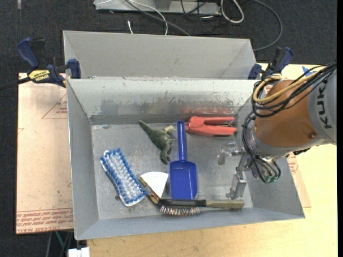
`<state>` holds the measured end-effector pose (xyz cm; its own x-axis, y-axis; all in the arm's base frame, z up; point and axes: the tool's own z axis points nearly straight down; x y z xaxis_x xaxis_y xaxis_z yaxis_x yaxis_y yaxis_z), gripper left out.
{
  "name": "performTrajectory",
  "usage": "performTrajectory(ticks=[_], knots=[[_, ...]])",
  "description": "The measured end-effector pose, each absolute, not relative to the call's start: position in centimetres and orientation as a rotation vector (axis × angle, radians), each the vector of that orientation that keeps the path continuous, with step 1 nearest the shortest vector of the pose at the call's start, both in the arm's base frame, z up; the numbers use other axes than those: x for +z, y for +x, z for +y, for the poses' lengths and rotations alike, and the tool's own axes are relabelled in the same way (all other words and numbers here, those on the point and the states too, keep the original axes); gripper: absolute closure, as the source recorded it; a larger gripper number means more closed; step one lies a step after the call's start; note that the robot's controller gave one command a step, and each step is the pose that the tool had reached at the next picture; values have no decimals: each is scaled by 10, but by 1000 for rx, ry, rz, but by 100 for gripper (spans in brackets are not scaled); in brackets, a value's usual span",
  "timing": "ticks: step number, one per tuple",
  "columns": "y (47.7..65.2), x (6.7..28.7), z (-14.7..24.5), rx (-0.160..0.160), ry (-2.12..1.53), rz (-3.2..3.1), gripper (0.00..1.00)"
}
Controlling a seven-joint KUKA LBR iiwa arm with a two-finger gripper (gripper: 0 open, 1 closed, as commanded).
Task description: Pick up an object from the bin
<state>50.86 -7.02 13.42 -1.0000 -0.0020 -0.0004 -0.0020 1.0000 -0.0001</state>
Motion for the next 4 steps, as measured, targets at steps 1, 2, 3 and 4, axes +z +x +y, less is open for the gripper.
performTrajectory(ticks=[1, 2, 3, 4], knots=[[509, 134, -70, 0, -4, 3141, 0], [489, 182, -81, -2, -583, 3082, 0], [492, 90, -107, 6, -147, 3145, 0], [503, 176, -88, -7, -600, 3064, 0]])
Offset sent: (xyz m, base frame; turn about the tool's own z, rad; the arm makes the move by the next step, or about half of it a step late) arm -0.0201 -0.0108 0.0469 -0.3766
